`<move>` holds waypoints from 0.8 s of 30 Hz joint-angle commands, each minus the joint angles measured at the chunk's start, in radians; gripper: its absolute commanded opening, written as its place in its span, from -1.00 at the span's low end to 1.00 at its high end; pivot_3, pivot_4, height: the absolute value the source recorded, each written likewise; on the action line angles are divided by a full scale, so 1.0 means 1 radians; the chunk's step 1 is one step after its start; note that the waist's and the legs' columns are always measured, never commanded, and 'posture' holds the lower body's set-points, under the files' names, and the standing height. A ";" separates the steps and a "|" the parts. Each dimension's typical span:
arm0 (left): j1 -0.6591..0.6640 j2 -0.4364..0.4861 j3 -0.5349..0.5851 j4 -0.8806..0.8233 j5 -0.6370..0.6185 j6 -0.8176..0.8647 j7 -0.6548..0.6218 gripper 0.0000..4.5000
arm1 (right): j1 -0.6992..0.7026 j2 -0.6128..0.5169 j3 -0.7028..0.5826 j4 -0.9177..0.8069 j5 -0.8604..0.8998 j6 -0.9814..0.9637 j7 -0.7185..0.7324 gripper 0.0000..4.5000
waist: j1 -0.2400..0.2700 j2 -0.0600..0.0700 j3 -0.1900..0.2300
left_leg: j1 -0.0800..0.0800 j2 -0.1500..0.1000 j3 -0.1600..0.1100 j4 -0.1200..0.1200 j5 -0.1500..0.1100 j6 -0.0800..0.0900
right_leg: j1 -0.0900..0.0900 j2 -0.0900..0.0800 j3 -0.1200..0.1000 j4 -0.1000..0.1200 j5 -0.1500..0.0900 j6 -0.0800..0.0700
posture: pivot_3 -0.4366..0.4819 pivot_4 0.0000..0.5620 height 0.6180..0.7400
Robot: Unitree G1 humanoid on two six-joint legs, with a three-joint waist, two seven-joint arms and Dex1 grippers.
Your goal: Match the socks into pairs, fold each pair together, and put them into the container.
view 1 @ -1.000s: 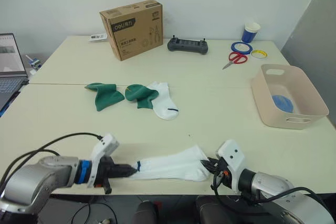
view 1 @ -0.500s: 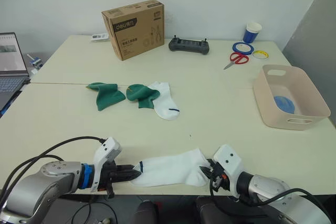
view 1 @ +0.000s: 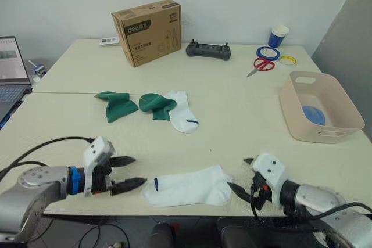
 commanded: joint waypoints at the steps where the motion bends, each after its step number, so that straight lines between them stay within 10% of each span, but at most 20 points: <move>1: -0.068 -0.022 0.006 0.000 -0.014 -0.023 0.010 0.99 | -0.124 0.017 -0.060 0.017 0.043 -0.028 0.024 1.00 | 0.000 0.000 0.000 | 0.000 0.000 0.000 0.000 0.000 0.000 | 0.000 0.000 0.000 0.000 0.001 0.001 | -0.05 -0.47 0.72; 24: -0.092 -0.108 -0.005 -0.044 -0.008 -0.037 0.107 0.99 | -0.767 0.445 0.432 1.093 -0.388 -0.476 0.023 1.00 | 0.000 0.001 0.000 | -0.001 0.001 -0.001 0.000 0.000 0.000 | -0.001 0.003 -0.001 0.000 0.005 0.004 | -0.05 -0.47 0.72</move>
